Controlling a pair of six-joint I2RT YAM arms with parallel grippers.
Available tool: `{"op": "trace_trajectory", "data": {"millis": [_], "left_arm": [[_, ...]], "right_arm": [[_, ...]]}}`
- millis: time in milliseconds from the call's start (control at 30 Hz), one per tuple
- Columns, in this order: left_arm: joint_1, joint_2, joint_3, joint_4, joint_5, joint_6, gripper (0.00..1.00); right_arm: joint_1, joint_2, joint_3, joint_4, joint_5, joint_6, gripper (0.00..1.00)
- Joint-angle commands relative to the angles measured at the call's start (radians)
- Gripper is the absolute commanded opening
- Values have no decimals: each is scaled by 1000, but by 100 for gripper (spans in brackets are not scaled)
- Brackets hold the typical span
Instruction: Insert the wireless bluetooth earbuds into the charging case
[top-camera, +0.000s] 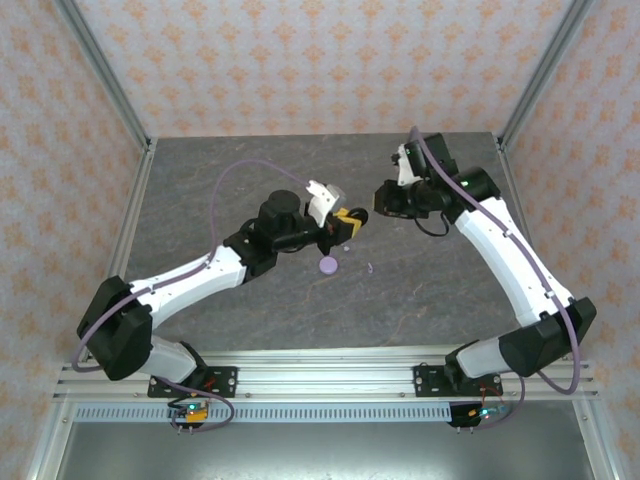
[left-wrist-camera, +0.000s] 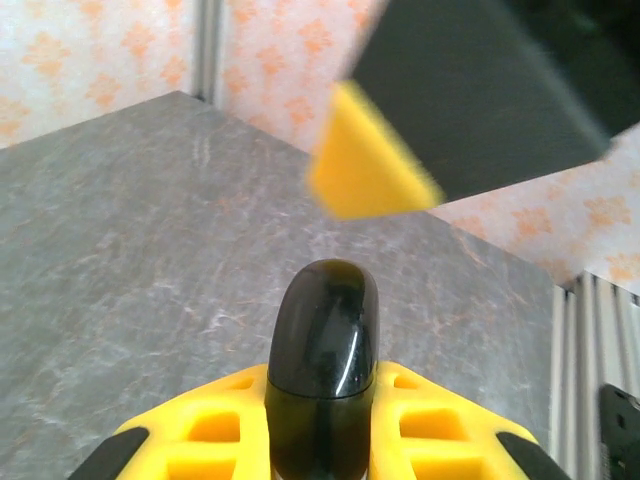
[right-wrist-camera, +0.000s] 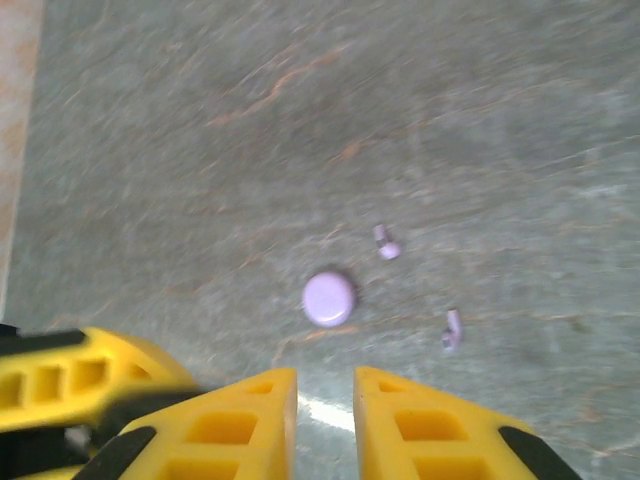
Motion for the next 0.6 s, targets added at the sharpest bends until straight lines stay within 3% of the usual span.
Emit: {"op": "trace_trajectory", "data": {"millis": [0, 100, 300, 567], "left_arm": [[58, 45, 66, -50, -54, -163, 7], [100, 89, 99, -90, -67, -250, 8], [161, 242, 283, -330, -71, -342, 7], [224, 448, 497, -471, -60, -358, 7]], "right_arm": [[-34, -66, -49, 27, 149, 56, 23], [-52, -107, -100, 51, 169, 68, 23], [-56, -166, -200, 87, 168, 66, 23], [-57, -262, -375, 173, 139, 78, 24]]}}
